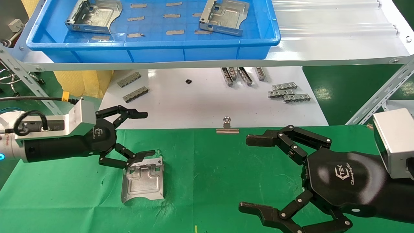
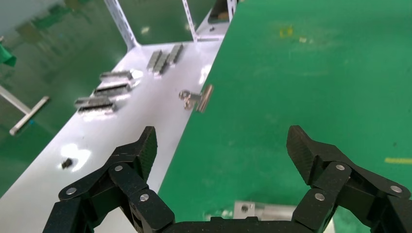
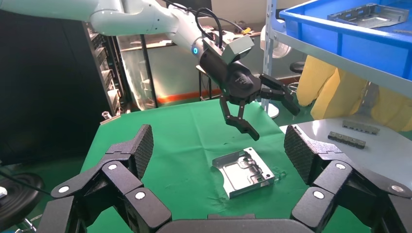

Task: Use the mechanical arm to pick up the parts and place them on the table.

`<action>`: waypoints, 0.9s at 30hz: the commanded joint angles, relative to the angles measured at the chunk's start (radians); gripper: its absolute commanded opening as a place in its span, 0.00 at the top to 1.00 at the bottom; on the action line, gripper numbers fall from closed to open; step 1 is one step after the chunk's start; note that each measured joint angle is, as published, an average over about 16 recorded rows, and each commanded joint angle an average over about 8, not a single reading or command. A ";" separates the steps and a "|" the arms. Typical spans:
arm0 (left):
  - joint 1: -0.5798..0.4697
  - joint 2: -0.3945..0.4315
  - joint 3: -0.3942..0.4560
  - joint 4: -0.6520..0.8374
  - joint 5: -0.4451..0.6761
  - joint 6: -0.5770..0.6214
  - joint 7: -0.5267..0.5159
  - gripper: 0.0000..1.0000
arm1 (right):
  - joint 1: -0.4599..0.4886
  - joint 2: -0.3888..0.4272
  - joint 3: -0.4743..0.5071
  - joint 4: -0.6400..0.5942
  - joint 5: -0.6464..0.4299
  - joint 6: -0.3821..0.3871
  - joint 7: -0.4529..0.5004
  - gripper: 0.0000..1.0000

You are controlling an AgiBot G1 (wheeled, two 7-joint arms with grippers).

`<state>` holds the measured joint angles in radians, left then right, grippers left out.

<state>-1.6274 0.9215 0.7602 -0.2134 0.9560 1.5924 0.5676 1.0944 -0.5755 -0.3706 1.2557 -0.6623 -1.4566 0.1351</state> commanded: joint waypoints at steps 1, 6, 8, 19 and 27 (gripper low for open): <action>0.020 -0.011 -0.017 -0.038 -0.008 -0.003 -0.027 0.00 | 0.000 0.000 0.000 0.000 0.000 0.000 0.000 0.00; 0.072 -0.040 -0.062 -0.139 -0.029 -0.013 -0.098 0.00 | 0.000 0.000 0.000 0.000 0.000 0.000 0.000 0.00; 0.093 -0.052 -0.080 -0.179 -0.038 -0.016 -0.126 0.00 | 0.000 0.000 0.000 0.000 0.000 0.000 0.000 0.00; 0.207 -0.116 -0.180 -0.401 -0.084 -0.036 -0.283 0.00 | 0.000 0.000 0.000 0.000 0.000 0.000 0.000 0.00; 0.291 -0.163 -0.253 -0.563 -0.119 -0.051 -0.397 0.00 | 0.000 0.000 0.000 0.000 0.000 0.000 0.000 0.00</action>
<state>-1.3368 0.7584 0.5076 -0.7763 0.8375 1.5415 0.1706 1.0945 -0.5755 -0.3707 1.2557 -0.6622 -1.4566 0.1350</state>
